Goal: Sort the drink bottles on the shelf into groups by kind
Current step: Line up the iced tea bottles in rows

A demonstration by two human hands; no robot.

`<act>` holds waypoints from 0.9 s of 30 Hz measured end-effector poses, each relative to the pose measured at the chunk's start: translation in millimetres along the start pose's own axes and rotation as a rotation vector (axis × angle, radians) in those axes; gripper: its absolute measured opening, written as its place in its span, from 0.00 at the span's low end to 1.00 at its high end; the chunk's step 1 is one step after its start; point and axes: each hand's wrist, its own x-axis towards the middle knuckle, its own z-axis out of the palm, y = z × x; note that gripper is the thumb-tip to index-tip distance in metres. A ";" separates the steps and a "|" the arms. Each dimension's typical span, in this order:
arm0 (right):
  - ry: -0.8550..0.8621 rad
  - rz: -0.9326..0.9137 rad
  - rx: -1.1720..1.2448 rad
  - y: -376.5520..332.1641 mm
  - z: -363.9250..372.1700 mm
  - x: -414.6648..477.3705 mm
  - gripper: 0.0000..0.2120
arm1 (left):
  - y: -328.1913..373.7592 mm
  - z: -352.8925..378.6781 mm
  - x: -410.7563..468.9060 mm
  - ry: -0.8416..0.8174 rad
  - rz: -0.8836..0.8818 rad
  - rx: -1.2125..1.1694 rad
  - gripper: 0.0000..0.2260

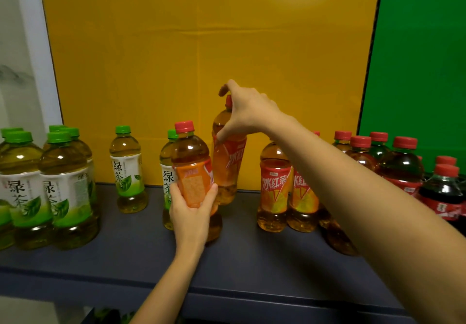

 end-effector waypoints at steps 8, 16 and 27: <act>-0.058 0.032 0.019 28.1 -32.9 -63.7 0.45 | 22.8 -18.1 -21.6 -0.255 -0.022 -0.060 0.25; -0.113 0.136 -0.096 72.9 -25.3 -100.8 0.49 | 27.4 12.6 -39.0 -0.599 -0.064 -0.113 0.22; 0.188 0.185 -0.027 95.4 8.7 -131.2 0.49 | 22.3 41.8 -31.9 -0.765 -0.097 -0.056 0.30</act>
